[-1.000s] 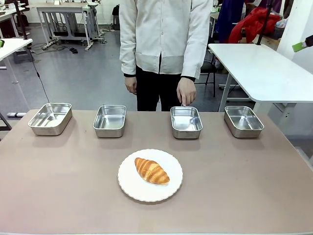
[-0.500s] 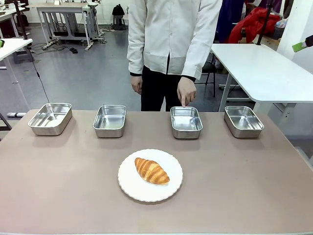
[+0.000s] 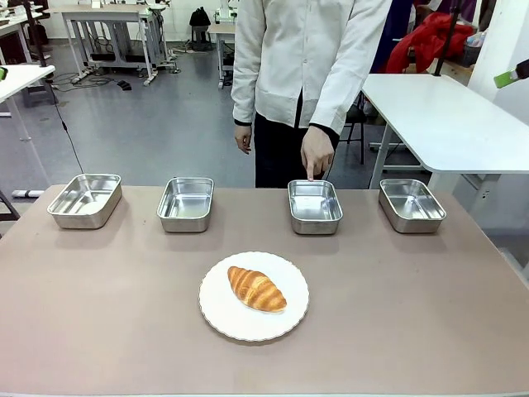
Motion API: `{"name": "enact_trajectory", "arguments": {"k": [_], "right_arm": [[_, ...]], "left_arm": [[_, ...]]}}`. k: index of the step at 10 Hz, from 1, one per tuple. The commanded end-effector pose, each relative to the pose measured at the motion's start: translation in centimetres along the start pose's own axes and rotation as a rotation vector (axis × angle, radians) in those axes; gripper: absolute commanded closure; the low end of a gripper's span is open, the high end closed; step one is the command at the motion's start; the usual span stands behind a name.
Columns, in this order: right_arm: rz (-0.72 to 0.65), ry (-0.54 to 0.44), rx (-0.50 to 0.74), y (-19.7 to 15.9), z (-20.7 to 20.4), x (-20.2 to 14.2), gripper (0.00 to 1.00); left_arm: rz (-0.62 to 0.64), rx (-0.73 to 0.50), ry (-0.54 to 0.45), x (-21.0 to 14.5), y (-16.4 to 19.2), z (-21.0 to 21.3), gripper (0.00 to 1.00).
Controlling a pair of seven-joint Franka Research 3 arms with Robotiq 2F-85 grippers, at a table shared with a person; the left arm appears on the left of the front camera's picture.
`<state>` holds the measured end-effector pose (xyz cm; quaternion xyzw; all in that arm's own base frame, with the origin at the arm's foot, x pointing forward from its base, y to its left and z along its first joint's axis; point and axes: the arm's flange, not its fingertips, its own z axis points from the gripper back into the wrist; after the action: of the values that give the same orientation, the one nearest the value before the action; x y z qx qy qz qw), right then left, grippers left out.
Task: Place the bread in the container.
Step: Place the Butter Roll into the Airtight Container indicated by the human.
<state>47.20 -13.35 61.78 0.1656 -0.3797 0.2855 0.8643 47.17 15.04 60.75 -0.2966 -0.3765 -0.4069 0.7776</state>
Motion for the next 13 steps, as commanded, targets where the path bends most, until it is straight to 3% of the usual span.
{"name": "enact_trajectory", "arguments": {"k": [1, 4, 5, 8, 10, 13], "right_arm": [[0.000, -0.009, 0.006, 0.1, 0.0, 0.1, 0.00], [0.000, 0.000, 0.000, 0.0, 0.0, 0.0, 0.00], [0.014, 0.036, -0.002, 1.9, -1.1, 1.9, 0.00], [0.021, 0.170, -0.080, 9.4, -6.4, 7.4, 0.00], [-0.047, 0.320, -0.099, 15.1, -12.5, 8.9, 0.00], [-0.113, 0.394, -0.090, 24.8, -20.8, 6.8, 0.00]], "left_arm": [[-0.001, 0.000, 0.000, 0.0, 0.0, 0.0, 0.00], [-0.001, 0.000, 0.000, 0.0, 0.0, 0.0, 0.00], [-0.001, 0.000, 0.000, 0.0, 0.0, 0.0, 0.00], [-0.001, 0.000, 0.000, 0.0, 0.0, 0.0, 0.00], [-0.001, 0.000, 0.000, 0.0, 0.0, 0.0, 0.00], [-0.001, 0.000, 0.000, 0.0, 0.0, 0.0, 0.00]]}}
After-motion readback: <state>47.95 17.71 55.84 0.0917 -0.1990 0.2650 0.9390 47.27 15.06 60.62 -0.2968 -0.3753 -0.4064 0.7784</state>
